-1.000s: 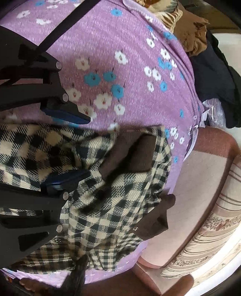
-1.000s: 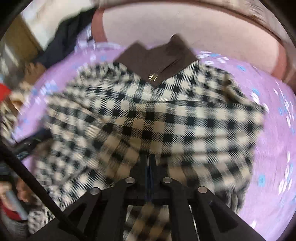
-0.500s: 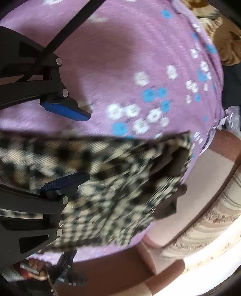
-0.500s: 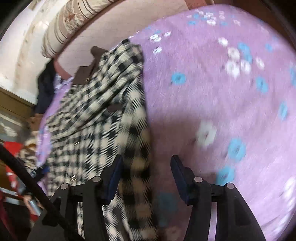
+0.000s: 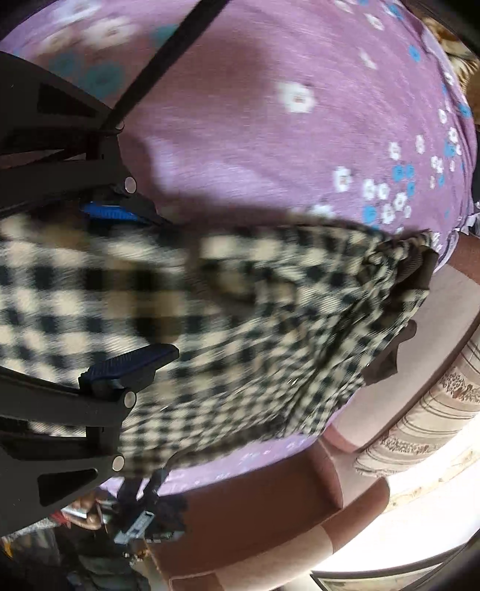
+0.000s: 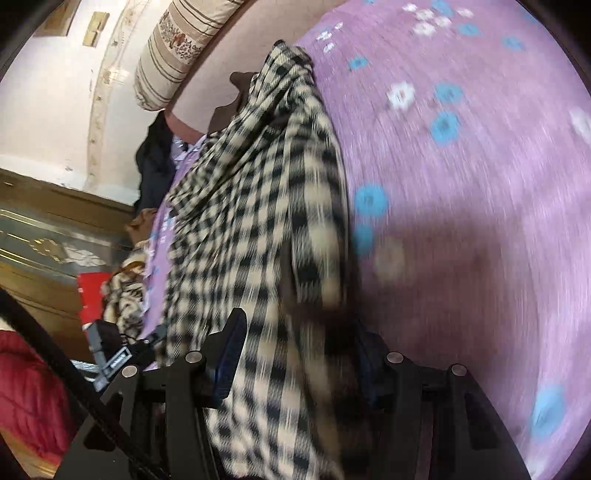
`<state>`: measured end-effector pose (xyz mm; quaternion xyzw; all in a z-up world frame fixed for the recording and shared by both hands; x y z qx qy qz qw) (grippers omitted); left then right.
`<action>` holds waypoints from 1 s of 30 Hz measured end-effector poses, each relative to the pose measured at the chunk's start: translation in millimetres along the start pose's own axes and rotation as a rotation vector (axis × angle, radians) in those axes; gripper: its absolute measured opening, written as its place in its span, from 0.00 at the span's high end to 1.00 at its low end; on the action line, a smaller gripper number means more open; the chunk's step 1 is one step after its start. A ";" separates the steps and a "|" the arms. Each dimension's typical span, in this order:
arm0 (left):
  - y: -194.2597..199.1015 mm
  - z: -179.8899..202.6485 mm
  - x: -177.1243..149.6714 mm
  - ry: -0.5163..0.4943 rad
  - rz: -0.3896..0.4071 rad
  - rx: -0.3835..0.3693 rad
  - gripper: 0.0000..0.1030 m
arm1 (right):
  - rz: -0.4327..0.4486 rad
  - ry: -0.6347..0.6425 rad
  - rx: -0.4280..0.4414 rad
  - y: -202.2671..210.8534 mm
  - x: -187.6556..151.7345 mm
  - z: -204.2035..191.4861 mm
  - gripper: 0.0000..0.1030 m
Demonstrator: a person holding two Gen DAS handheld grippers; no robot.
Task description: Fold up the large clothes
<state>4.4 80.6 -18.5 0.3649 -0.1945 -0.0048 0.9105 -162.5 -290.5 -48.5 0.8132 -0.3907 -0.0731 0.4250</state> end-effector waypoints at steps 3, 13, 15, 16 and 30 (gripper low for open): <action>7.2 3.0 -18.7 0.017 0.009 -0.019 0.46 | -0.009 -0.001 0.041 10.9 -26.2 4.4 0.46; 26.3 7.8 -66.1 0.033 0.059 -0.064 0.46 | -0.011 0.075 0.032 22.1 -78.9 -6.1 0.49; 26.9 7.9 -67.6 0.045 0.071 -0.052 0.47 | -0.001 0.098 -0.004 19.0 -80.7 -12.0 0.55; 27.1 9.6 -68.1 0.046 0.076 -0.015 0.57 | 0.008 0.115 -0.033 18.2 -83.3 -15.6 0.62; 76.2 25.8 -103.3 0.023 0.065 0.103 0.94 | 0.024 0.221 -0.029 64.5 -107.9 -39.1 0.92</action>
Point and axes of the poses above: each gripper's, at about its wrist camera, not at the fingertips, and y roughly against the way its jaws point, z to its right, x to its top, the point moved 2 cm from there along -y, roughly the way its jaws point, and after that the axes turned 10 degrees about -x, right-handed, at the moved point
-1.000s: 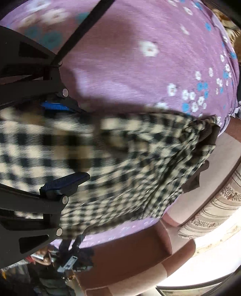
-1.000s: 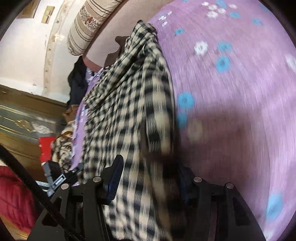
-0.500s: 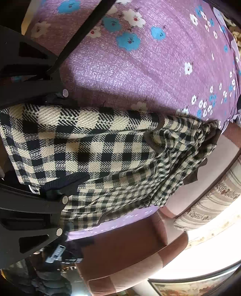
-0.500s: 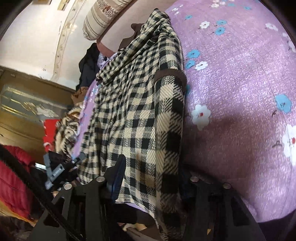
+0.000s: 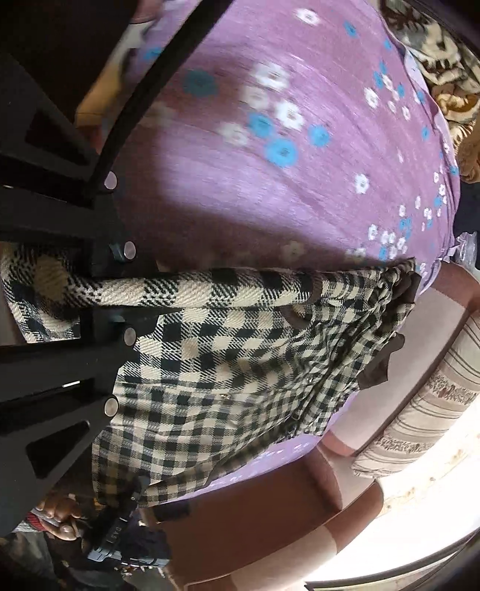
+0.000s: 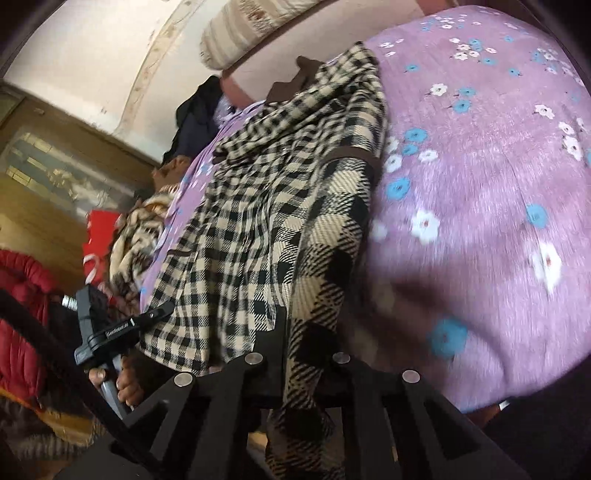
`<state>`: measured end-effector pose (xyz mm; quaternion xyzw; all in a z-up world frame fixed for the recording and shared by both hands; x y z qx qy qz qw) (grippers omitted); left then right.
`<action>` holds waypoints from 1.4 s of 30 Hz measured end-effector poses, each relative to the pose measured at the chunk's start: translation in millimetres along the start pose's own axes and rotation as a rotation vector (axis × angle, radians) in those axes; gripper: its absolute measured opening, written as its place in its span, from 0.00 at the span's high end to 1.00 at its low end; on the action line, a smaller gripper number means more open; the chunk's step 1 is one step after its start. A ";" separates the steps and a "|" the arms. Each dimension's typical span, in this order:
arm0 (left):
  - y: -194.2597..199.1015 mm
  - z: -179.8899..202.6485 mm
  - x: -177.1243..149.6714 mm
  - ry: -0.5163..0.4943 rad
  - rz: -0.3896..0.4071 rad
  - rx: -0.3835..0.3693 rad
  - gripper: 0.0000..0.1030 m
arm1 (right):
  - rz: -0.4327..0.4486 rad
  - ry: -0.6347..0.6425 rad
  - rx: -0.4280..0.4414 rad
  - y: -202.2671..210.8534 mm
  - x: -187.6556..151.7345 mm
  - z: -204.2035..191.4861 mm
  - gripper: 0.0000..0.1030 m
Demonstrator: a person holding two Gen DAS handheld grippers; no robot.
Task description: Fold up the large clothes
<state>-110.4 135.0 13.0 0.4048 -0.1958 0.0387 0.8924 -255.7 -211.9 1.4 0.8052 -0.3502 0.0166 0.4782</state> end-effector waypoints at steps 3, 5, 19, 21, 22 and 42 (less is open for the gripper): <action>9.8 -0.8 -20.4 -0.002 -0.025 -0.001 0.94 | -0.049 0.026 0.001 7.1 -24.4 1.0 0.92; 12.3 -1.9 -31.9 -0.006 -0.043 0.002 0.94 | -0.087 0.038 -0.005 4.9 -36.3 3.8 0.92; -6.5 58.5 89.6 -0.115 -0.030 -0.113 0.94 | 0.076 0.174 -0.037 8.9 91.2 -54.0 0.92; -18.6 68.3 117.1 -0.132 -0.013 -0.101 0.94 | 0.106 0.166 -0.046 -0.5 125.7 -63.8 0.92; -27.2 71.2 135.3 -0.118 -0.006 -0.100 0.94 | 0.120 0.157 -0.049 -6.3 145.5 -66.1 0.92; -133.2 -7.1 295.5 0.213 0.081 -0.236 0.61 | 0.089 -0.227 -0.101 -134.6 299.0 23.9 0.57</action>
Point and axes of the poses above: each gripper's, at about its wrist camera, not at the fingertips, and y roughly against the way its jaws point, z to its right, x to its top, the point moved 2 cm from there along -y, roughly the way its jaws point, and after that the axes turned 10 degrees about -x, right-handed, at the moved point
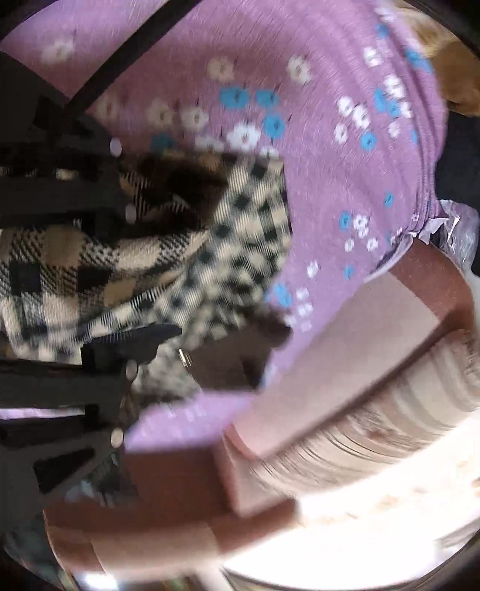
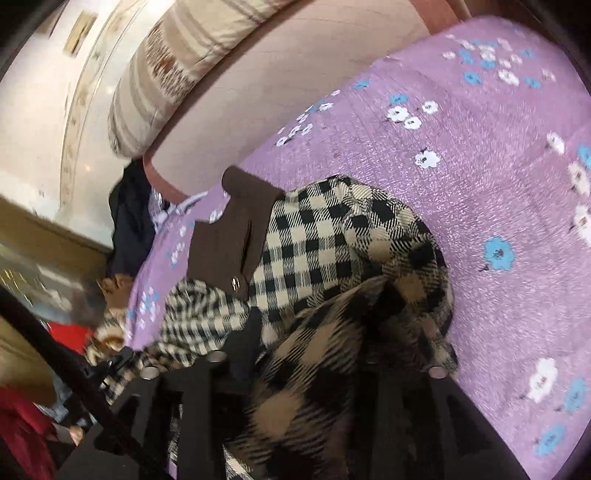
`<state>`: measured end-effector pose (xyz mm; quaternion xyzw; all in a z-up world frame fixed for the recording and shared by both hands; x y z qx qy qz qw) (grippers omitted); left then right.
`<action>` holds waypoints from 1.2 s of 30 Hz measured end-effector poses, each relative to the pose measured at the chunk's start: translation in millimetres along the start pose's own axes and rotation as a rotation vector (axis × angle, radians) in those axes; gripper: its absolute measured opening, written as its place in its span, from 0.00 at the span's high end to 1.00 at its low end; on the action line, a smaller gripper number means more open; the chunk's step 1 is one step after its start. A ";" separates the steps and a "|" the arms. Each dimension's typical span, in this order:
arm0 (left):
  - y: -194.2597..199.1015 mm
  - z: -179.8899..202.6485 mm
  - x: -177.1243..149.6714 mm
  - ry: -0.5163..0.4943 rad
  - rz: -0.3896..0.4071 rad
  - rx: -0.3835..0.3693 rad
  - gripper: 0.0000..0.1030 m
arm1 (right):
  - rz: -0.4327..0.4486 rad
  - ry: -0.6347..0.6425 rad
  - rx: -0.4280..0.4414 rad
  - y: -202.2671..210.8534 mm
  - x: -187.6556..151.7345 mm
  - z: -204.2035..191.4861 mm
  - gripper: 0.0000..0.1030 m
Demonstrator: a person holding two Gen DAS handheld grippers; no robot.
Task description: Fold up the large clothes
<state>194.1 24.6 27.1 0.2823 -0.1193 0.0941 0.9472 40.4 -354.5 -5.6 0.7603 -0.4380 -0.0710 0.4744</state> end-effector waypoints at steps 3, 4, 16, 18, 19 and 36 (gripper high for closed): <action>1.7 -3.0 5.6 0.101 0.043 -0.108 0.45 | 0.008 -0.064 0.042 -5.4 5.5 6.7 0.51; 1.1 -3.1 7.6 0.125 0.048 -0.133 0.45 | 0.008 -0.080 0.054 -6.6 7.1 8.1 0.50; 20.3 1.6 21.5 0.323 0.087 -0.329 0.33 | 0.005 -0.155 0.074 4.7 17.3 19.9 0.36; 23.7 5.5 21.1 0.320 0.086 -0.293 0.31 | 0.023 -0.065 -0.001 15.7 13.0 12.0 0.36; 24.8 7.4 20.9 0.318 0.088 -0.283 0.30 | 0.029 -0.024 -0.023 21.3 10.3 9.3 0.35; 41.3 31.1 0.1 0.210 0.090 -0.133 0.26 | -0.152 0.601 0.082 9.4 -167.3 -118.7 0.61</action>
Point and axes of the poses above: each gripper's, at about its wrist camera, not at the fingertips, and y roughly against the way its jaws point, z to its right, x to its top, the point moved 2 cm from there along -y, roughly the way its jaws point, and after that the axes turned 10 degrees about -x, right-handed, at the moved point
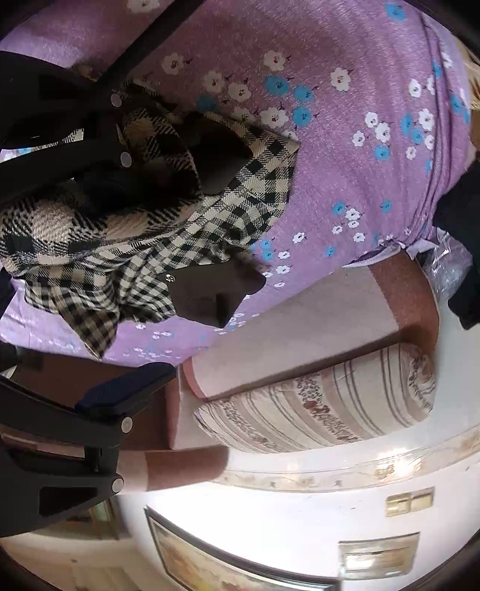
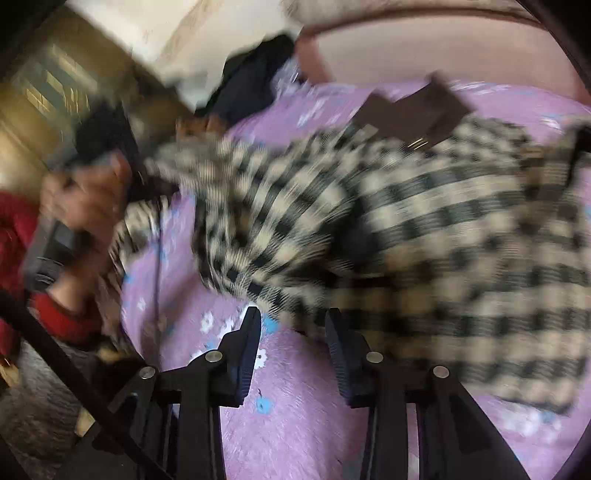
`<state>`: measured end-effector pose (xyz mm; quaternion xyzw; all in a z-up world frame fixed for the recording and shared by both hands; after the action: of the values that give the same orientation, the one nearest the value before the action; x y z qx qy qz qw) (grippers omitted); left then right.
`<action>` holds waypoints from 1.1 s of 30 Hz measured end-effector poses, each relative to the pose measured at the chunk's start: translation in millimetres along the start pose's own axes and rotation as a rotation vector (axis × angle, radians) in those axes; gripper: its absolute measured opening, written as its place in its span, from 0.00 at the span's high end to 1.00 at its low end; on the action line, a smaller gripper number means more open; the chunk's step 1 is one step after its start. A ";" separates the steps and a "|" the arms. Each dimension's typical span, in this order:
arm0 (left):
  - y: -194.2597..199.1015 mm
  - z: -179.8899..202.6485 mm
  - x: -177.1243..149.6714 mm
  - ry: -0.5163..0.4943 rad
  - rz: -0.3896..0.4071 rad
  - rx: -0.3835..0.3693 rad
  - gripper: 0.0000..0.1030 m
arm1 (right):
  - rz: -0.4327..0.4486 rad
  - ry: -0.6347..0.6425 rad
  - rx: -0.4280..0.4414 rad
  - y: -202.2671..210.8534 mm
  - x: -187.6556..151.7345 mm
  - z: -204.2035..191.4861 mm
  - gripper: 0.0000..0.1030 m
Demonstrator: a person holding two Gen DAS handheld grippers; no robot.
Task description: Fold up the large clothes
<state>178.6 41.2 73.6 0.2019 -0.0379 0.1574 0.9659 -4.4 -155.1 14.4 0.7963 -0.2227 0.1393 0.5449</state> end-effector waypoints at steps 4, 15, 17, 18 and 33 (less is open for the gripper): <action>3.0 4.7 -2.1 -0.026 -0.041 0.004 0.26 | 0.012 -0.030 -0.089 -37.4 48.2 -1.8 0.66; 39.6 -10.5 -30.3 -0.059 -0.113 -0.108 0.20 | 0.073 -0.234 -0.378 -75.3 176.3 62.9 0.68; 47.1 -17.4 -40.3 -0.120 -0.088 -0.024 0.20 | 0.107 -0.246 -0.413 -66.1 182.5 70.3 0.65; 49.7 -20.1 -43.7 -0.147 -0.080 0.010 0.20 | 0.126 -0.259 -0.399 -58.0 182.8 73.2 0.64; 61.2 -81.1 -81.4 -0.358 -0.028 0.425 0.20 | 0.240 -0.257 -0.498 95.5 -36.7 151.5 0.38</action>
<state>82.7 103.5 11.3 0.4249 -0.1712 0.1103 0.8820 -87.6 -317.9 18.7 0.6172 -0.4095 0.0420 0.6705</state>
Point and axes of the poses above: each gripper's, at about its wrist camera, not at the fingertips, and y roughly against the way its jaws point, z to its right, x to its top, the point moved 2 cm from there along -y, roughly the way its jaws point, and after that the axes turned 10 degrees about -x, right-handed, at the moved point
